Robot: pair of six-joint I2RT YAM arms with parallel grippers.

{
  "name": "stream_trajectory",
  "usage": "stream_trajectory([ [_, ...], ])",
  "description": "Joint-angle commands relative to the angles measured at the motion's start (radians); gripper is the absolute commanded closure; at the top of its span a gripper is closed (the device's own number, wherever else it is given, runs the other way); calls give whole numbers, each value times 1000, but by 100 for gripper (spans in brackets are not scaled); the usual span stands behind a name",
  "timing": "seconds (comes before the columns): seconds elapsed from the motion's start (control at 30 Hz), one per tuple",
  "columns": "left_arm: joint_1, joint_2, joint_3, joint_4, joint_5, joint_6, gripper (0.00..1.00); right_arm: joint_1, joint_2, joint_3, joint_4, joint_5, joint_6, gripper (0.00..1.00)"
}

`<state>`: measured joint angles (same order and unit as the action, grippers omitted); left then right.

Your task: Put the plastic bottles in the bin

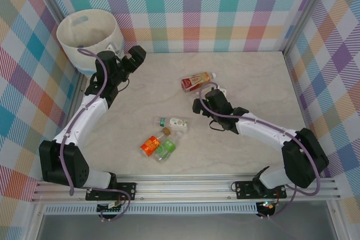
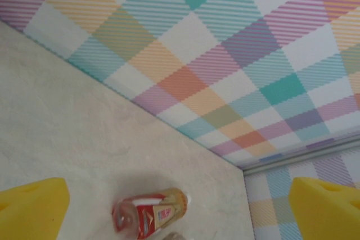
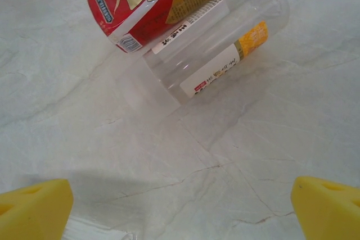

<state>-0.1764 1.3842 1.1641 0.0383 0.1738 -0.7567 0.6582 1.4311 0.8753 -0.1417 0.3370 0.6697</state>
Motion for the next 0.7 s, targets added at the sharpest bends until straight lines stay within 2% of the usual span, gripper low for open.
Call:
stream_trajectory([
  [0.0,-8,-64,-83,20,51,-31,0,-39,55,82,-70,-90,-6,0],
  [0.13,-6,-98,-116,-98,21,70,0,-57,144,178,-135,-84,5,0],
  [0.27,-6,-120,-135,-184,24,135,0,-62,247,273,-203,-55,101,0],
  [0.4,-1,-147,-182,-196,15,149,0,-60,327,340,-214,-57,207,0],
  [0.53,13,-172,-219,-194,6,149,0,-58,409,415,-245,2,327,0],
  [0.67,26,-190,-239,-190,7,152,0,-52,492,515,-269,35,378,0],
])
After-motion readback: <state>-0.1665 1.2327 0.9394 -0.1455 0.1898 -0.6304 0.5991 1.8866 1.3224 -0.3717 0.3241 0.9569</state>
